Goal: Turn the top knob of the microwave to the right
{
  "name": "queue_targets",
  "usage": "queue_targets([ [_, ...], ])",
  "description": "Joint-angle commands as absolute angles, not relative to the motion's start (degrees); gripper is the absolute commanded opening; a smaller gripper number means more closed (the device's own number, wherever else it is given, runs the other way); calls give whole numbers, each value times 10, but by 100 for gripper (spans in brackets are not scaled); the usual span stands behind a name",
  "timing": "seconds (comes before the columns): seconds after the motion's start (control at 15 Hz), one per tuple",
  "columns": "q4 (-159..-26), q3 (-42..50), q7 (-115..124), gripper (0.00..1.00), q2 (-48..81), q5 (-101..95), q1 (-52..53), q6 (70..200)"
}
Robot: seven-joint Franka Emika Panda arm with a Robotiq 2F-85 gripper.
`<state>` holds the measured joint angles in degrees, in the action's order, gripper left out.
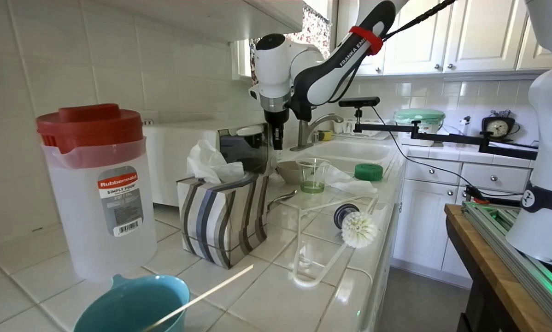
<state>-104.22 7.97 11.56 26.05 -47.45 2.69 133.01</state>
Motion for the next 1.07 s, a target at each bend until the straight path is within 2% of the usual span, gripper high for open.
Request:
queue_targets([
  [0.0,-1030,74,118,1,260,-466,17,1332],
  [0.13,-1033,73,116,4,256,-457,12,1336],
  [1.0,-1076,66,66,4,214,-317,-20,1414],
])
